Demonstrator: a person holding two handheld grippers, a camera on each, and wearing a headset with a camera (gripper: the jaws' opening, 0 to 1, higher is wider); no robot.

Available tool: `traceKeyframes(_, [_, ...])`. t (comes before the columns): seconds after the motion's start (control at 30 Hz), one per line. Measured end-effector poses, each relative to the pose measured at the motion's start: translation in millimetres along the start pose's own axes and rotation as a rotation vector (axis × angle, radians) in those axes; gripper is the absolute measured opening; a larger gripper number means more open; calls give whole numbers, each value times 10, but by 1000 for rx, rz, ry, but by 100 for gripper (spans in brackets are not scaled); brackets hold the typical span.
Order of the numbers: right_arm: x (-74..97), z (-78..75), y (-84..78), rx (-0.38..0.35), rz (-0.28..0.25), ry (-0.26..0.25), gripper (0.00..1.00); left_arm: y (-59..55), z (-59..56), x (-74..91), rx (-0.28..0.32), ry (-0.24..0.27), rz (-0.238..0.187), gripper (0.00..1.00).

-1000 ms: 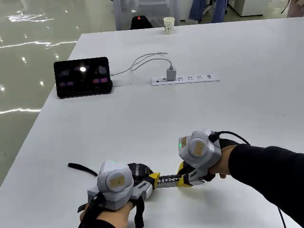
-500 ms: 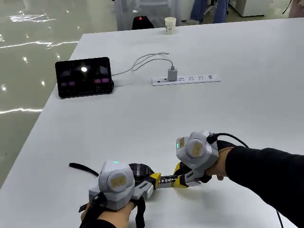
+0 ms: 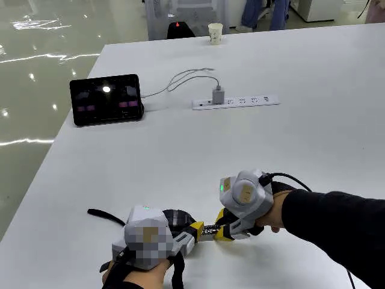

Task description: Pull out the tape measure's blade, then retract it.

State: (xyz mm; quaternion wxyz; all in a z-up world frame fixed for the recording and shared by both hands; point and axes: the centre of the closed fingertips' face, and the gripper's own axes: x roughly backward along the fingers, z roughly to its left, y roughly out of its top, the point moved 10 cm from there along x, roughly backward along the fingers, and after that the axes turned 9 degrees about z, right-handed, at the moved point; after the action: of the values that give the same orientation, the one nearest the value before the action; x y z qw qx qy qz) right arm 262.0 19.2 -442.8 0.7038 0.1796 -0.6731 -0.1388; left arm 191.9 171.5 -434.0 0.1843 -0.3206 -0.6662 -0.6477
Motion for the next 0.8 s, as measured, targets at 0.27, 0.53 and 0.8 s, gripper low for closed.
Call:
traceKeyframes(0.27, [-34, 14, 48, -8, -16, -3, 11, 0, 1, -1, 2, -1, 0, 61])
traceKeyframes(0.53, [-50, 28, 67, -16, -43, -9, 11, 0, 0, -2, 4, -2, 0, 61])
traceKeyframes(0.8, [-78, 36, 113, -12, -48, -9, 11, 0, 3, 0, 9, -5, -2, 61])
